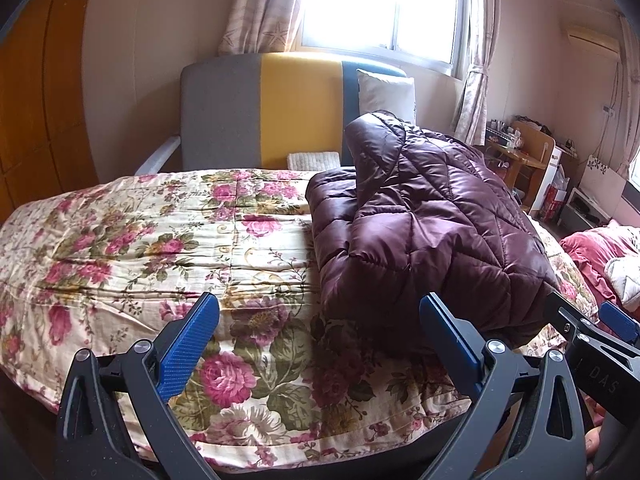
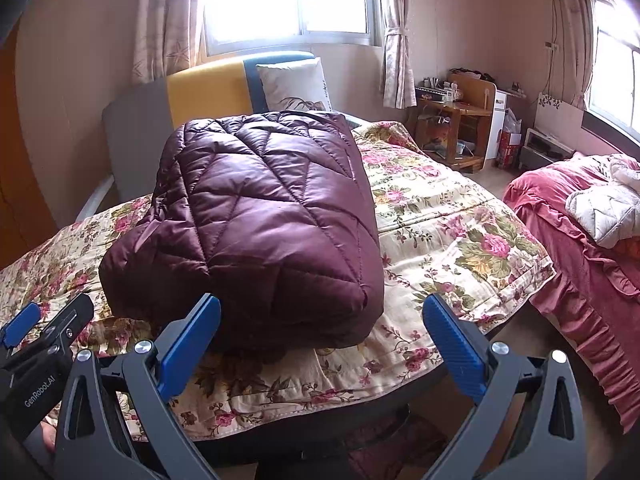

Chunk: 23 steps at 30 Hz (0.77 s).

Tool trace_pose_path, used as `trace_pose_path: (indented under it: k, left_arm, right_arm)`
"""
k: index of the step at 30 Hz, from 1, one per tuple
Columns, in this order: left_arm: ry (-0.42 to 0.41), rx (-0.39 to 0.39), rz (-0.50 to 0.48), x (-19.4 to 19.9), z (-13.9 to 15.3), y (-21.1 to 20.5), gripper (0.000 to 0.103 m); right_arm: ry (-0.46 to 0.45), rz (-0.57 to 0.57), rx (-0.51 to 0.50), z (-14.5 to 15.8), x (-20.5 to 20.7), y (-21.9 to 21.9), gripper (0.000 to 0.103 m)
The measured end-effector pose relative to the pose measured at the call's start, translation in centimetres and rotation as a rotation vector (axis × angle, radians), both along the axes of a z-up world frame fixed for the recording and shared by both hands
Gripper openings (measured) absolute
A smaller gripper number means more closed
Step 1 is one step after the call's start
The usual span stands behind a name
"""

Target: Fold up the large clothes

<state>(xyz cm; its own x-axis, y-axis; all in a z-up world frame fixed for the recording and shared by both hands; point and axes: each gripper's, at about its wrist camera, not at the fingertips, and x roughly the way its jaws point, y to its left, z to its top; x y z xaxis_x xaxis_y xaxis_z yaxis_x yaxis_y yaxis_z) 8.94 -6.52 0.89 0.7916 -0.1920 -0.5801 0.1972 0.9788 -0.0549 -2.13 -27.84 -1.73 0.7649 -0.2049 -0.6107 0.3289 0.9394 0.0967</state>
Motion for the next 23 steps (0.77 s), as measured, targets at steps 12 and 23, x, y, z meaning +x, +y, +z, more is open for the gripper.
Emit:
trace_pose_path:
  k: [12,23]
  left_arm:
    - [-0.029,0.014,0.011,-0.19,-0.09,0.23,0.099]
    - [0.014,0.002,0.043,0.11,-0.75,0.90,0.099]
  right_arm:
    - [-0.003,0.016,-0.007,-0.07,0.09,0.40,0.101]
    - [-0.014,0.012,-0.007,0.38,0.28,0.48,0.101]
